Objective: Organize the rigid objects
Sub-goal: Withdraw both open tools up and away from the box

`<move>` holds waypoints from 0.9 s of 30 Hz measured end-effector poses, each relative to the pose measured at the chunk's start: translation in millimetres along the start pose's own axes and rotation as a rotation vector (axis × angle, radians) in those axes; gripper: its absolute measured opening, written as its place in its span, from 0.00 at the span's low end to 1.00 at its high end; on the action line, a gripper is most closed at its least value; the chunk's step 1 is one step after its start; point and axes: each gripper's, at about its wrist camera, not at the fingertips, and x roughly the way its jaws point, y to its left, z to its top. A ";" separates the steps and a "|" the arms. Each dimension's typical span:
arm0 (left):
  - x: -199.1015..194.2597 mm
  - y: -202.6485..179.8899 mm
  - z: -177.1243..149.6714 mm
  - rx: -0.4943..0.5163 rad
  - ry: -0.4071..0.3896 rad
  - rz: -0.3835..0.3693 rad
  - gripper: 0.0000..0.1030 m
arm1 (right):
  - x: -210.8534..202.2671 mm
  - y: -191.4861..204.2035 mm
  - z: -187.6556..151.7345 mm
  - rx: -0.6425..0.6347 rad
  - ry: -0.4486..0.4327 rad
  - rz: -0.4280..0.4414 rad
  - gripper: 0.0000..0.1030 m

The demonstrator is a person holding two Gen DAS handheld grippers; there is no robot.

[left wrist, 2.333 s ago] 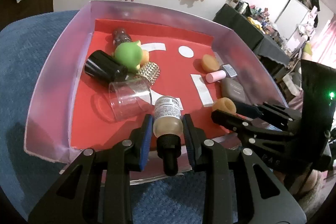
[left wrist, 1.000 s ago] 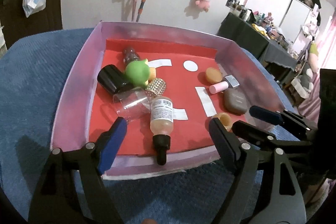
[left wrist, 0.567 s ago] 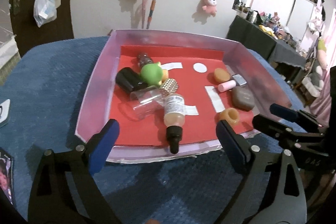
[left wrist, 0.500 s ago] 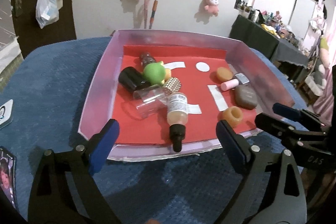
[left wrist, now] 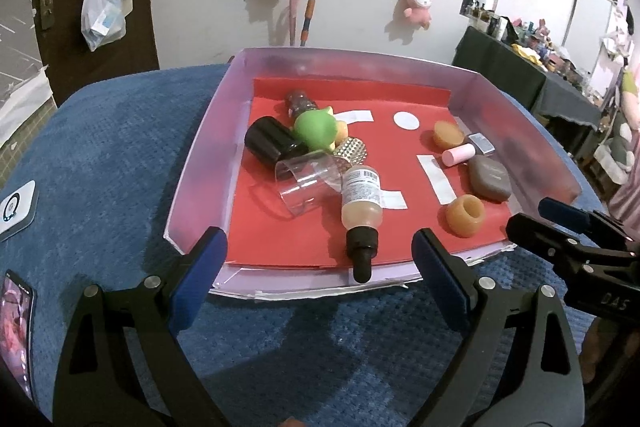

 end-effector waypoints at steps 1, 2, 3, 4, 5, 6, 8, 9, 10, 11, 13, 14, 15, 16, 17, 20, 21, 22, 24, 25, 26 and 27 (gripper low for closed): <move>0.4 0.0 0.1 0.000 0.002 0.000 0.92 | 0.0 0.0 -0.1 -0.001 0.000 -0.001 0.77; 0.8 0.1 0.0 0.000 0.003 0.001 0.92 | 0.0 0.0 0.0 -0.001 0.001 0.000 0.77; 1.0 0.1 -0.2 0.000 0.003 0.001 0.92 | 0.4 -0.5 -0.1 -0.003 0.003 -0.001 0.77; 1.1 0.1 -0.2 0.000 0.002 0.001 0.92 | 0.8 -0.5 -0.2 -0.004 0.003 -0.002 0.78; 1.0 0.1 0.0 0.000 0.003 0.001 0.92 | 1.0 -0.5 -0.3 -0.005 0.004 -0.002 0.78; 0.9 0.2 -0.1 -0.001 0.002 0.001 0.92 | 0.8 -0.2 -0.4 -0.005 0.004 -0.002 0.78; 0.5 0.5 -0.2 -0.003 0.002 0.001 0.92 | -0.1 -0.2 -1.1 -0.007 0.003 0.000 0.79; 0.1 1.0 -0.5 -0.007 0.001 0.000 0.92 | 0.1 0.3 -1.0 -0.008 0.002 -0.001 0.80; -1.0 1.6 -0.7 -0.010 0.001 -0.002 0.92 | -0.6 1.3 -1.3 -0.011 0.001 -0.003 0.82; -2.0 1.9 -0.7 -0.012 0.000 -0.006 0.92 | -1.4 1.8 -1.7 -0.012 -0.001 -0.003 0.83; -7.3 2.8 -2.2 -0.016 -0.012 -0.020 0.92 | -5.3 3.5 -2.4 -0.014 -0.007 0.003 0.85; -10.0 2.8 -2.8 -0.016 -0.016 -0.024 0.93 | -8.4 4.1 -3.1 -0.016 -0.013 0.001 0.85; -12.1 2.6 -3.8 -0.014 -0.019 -0.025 1.00 | -9.5 5.2 -2.8 -0.019 -0.015 -0.001 0.87; -15.3 2.4 -5.6 -0.012 -0.024 -0.024 1.00 | -12.2 5.8 -3.7 -0.021 -0.018 -0.003 0.89; -17.0 2.5 -6.5 -0.011 -0.028 -0.024 1.00 | -13.9 6.2 -4.3 -0.023 -0.019 -0.002 0.89; -23.6 1.5 -13.5 -0.006 -0.032 -0.032 1.00 | -21.5 7.2 -9.1 -0.028 -0.023 -0.009 0.90; -24.8 1.6 -15.5 -0.008 -0.031 -0.032 1.00 | -22.7 7.3 -10.0 -0.031 -0.024 -0.013 0.90; -25.4 1.7 -17.1 -0.010 -0.029 -0.026 1.00 | -24.6 7.6 -12.2 -0.032 -0.024 -0.017 0.91; -26.8 1.0 -21.8 -0.007 -0.025 0.009 1.00 | -27.5 7.4 -17.0 -0.028 -0.021 -0.016 0.92; -27.3 0.6 -23.6 -0.004 -0.026 0.024 1.00 | -28.8 7.0 -19.1 -0.026 -0.020 -0.016 0.93; -27.7 0.3 -25.3 -0.002 -0.024 0.033 1.00 | -29.8 6.6 -21.8 -0.024 -0.018 -0.016 0.93; -28.0 0.3 -26.9 -0.002 -0.021 0.034 1.00 | -30.3 6.4 -23.6 -0.023 -0.016 -0.018 0.93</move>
